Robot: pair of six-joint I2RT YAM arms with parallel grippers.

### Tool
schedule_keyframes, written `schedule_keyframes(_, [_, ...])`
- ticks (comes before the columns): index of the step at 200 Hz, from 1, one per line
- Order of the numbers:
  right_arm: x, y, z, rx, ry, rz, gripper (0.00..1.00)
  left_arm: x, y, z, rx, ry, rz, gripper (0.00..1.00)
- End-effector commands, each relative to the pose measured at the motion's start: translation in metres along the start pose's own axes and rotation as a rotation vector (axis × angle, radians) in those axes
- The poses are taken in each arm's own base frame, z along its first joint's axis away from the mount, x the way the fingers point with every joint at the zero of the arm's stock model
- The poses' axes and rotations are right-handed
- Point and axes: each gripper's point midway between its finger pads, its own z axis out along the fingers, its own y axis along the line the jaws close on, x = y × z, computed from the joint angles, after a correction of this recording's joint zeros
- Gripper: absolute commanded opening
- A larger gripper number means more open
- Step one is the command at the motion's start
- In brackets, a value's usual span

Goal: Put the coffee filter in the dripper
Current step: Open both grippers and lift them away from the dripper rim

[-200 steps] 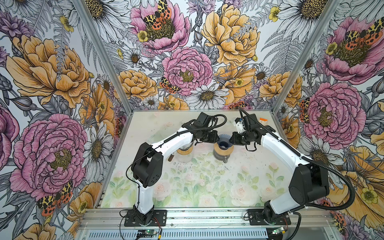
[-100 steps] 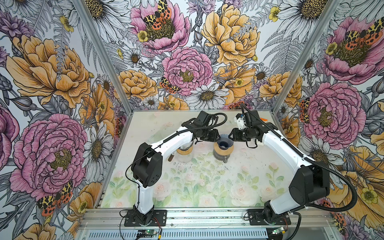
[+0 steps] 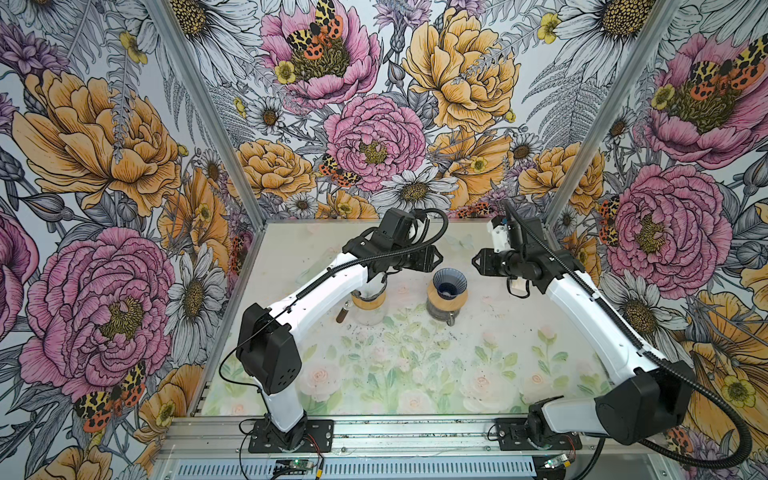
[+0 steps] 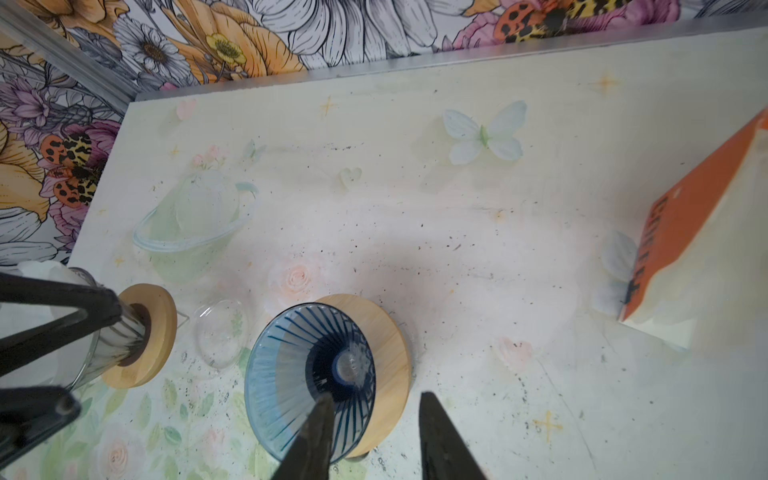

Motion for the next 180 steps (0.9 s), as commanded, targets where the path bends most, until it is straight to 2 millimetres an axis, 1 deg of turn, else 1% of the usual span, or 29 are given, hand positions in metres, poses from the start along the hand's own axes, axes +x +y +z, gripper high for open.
schedule_keyframes(1, [-0.002, -0.028, -0.018, 0.103, -0.056, 0.022, 0.36, -0.011, -0.003, -0.017, -0.039, -0.074, 0.060, 0.71])
schedule_keyframes(17, [0.001, -0.047, -0.023, 0.145, -0.066, 0.054, 0.37, -0.011, -0.006, -0.026, -0.044, -0.102, 0.092, 0.77])
schedule_keyframes(41, [0.007, -0.076, -0.024, 0.194, -0.061, 0.118, 0.36, -0.010, -0.011, -0.040, -0.027, -0.153, 0.116, 0.84])
schedule_keyframes(65, [0.013, -0.100, -0.019, 0.235, -0.039, 0.160, 0.35, -0.008, -0.009, -0.054, -0.033, -0.213, 0.125, 0.89])
schedule_keyframes(86, [0.019, -0.121, -0.013, 0.271, -0.024, 0.197, 0.34, -0.003, -0.006, -0.061, -0.031, -0.248, 0.131, 0.92])
schedule_keyframes(101, [0.023, -0.137, -0.008, 0.285, -0.027, 0.237, 0.32, 0.004, -0.004, -0.062, -0.031, -0.246, 0.132, 0.93])
schedule_keyframes(131, [0.033, -0.165, 0.006, 0.297, -0.041, 0.307, 0.29, 0.020, 0.001, -0.056, -0.034, -0.210, 0.134, 0.94])
schedule_keyframes(156, [0.039, -0.177, 0.019, 0.293, -0.044, 0.339, 0.26, 0.024, 0.004, -0.054, -0.043, -0.201, 0.132, 0.95])
schedule_keyframes(180, [0.044, -0.191, 0.036, 0.300, -0.039, 0.366, 0.23, 0.026, 0.006, -0.050, -0.043, -0.191, 0.136, 0.95])
